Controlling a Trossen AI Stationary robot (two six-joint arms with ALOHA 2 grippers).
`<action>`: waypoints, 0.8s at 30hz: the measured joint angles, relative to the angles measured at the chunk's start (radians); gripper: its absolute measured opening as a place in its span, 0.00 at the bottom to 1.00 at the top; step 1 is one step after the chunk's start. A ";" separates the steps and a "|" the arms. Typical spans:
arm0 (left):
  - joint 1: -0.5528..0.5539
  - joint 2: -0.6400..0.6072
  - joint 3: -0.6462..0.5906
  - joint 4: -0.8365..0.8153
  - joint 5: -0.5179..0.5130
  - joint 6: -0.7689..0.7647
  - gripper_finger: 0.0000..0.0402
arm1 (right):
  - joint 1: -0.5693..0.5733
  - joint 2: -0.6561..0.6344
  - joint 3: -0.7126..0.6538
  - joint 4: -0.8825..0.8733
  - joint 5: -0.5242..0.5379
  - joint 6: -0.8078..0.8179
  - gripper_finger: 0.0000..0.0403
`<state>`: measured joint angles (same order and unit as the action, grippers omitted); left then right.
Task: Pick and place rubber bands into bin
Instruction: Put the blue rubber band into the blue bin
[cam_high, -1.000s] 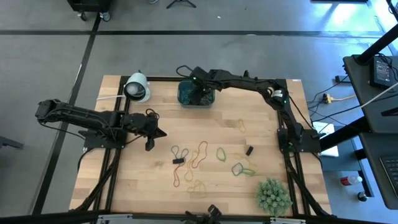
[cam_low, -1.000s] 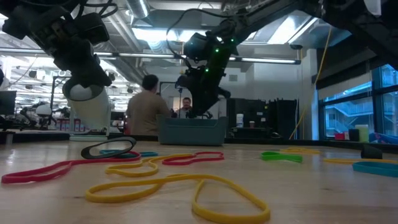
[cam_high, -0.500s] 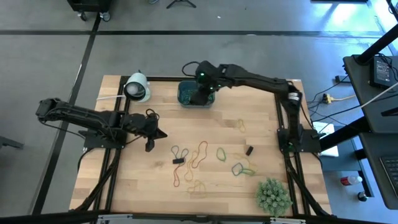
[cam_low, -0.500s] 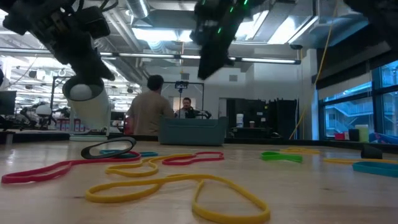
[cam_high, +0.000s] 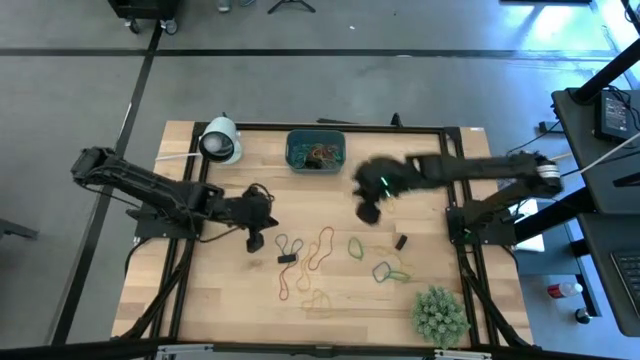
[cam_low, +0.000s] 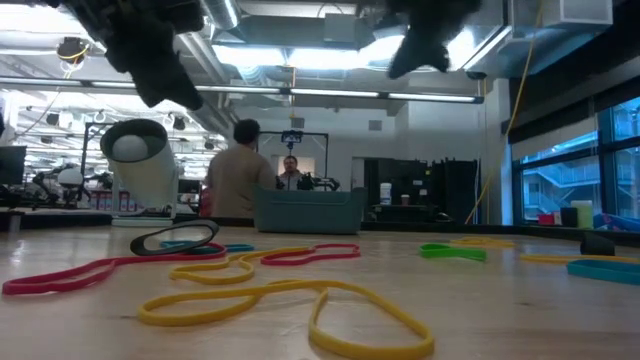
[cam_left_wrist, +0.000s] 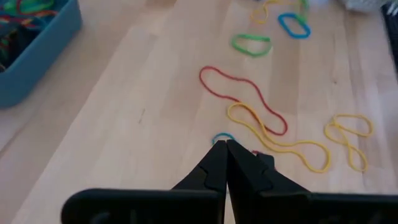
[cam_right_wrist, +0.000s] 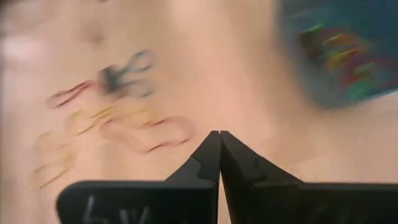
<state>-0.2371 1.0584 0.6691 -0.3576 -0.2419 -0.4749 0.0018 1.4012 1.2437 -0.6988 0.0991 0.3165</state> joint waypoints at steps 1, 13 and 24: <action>-0.009 0.026 0.021 -0.019 -0.007 -0.013 0.01 | 0.038 -0.038 -0.059 0.035 -0.001 0.028 0.02; -0.052 0.379 0.274 -0.245 0.008 -0.065 0.01 | 0.432 -0.271 -0.496 0.195 0.108 0.441 0.01; -0.017 0.580 0.338 -0.308 0.113 -0.128 0.01 | 0.539 -0.272 -0.547 0.263 0.122 0.490 0.01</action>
<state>-0.2542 1.6385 1.0069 -0.6660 -0.1288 -0.6028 0.5408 1.1290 0.6964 -0.4362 0.2207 0.8066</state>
